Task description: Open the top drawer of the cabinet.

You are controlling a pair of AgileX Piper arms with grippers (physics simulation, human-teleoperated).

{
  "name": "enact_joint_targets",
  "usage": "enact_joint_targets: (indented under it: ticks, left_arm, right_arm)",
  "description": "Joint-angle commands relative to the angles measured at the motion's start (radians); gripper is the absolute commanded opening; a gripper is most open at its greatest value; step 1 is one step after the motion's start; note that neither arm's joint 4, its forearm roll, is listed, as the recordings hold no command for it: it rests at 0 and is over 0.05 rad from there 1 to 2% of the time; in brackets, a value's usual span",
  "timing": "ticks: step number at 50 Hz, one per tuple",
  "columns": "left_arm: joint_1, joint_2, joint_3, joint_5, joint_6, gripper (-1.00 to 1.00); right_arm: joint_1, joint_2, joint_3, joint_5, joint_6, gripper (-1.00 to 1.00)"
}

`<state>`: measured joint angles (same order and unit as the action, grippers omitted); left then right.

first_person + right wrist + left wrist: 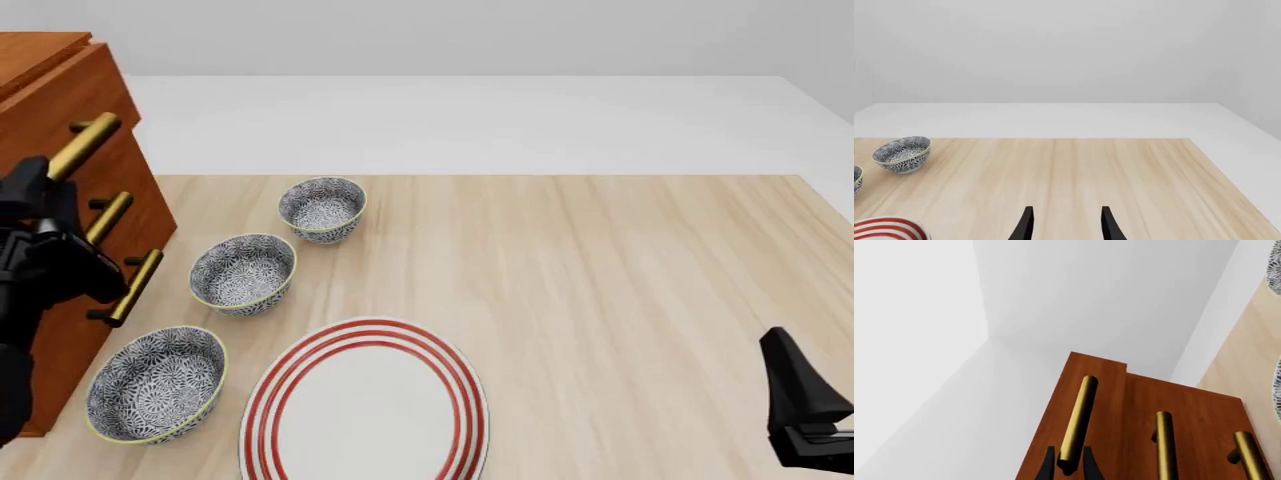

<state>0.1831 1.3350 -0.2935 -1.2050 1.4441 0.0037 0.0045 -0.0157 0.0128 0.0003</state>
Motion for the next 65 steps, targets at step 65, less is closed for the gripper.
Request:
enact_joint_targets:
  ticks: [65]
  left_arm:
    - [-0.066, -0.066, 0.060, -0.015, -0.004, -1.00]
  right_arm:
    - [0.004, -0.004, -0.048, 0.052, 0.000, 1.00]
